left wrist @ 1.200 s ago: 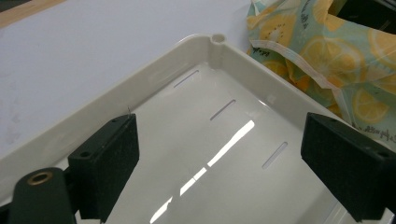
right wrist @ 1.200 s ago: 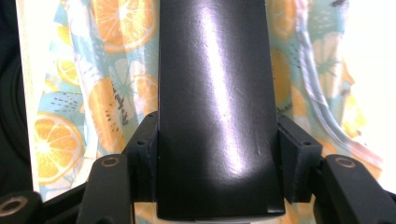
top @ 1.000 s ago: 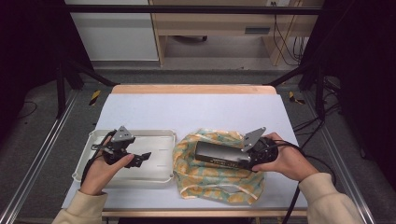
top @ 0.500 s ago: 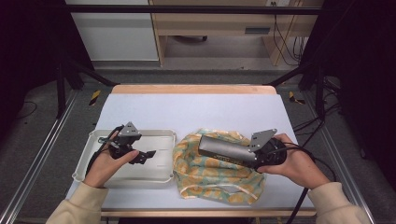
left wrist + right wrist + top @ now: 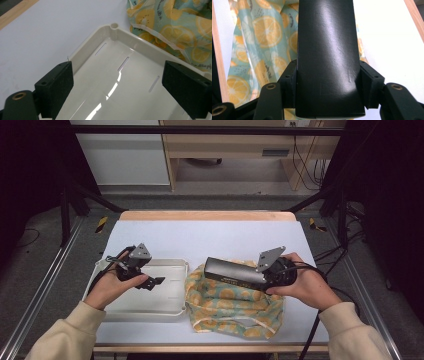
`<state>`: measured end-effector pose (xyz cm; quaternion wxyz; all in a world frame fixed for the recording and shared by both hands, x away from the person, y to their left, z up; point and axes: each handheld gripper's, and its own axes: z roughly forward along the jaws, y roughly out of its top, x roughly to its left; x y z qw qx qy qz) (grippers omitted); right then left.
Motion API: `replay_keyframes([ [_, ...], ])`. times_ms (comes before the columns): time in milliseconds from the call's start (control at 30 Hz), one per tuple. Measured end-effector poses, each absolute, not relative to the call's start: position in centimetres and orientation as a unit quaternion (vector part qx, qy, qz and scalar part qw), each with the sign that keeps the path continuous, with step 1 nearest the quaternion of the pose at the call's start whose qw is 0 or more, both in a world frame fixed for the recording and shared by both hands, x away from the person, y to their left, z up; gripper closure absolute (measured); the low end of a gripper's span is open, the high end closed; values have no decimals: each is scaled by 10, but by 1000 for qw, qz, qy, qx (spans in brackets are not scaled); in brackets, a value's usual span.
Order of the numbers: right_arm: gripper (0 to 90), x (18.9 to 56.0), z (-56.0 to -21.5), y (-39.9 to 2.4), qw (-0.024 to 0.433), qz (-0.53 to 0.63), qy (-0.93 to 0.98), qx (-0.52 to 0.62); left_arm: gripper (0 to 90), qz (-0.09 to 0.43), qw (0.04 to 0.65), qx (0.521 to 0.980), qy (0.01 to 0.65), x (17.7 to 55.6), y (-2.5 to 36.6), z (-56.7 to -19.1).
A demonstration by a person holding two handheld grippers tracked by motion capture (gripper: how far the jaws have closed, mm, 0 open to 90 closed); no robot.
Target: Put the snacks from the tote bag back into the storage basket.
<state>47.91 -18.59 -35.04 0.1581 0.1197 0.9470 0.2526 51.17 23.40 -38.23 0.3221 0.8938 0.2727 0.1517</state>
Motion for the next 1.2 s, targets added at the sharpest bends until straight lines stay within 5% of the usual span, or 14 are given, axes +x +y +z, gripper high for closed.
replay_keyframes([
  [1200, 433, 503, -343, -108, 137, 239, 958, 77, 86, 146, 276, 941, 133, 503, 225, -325],
])
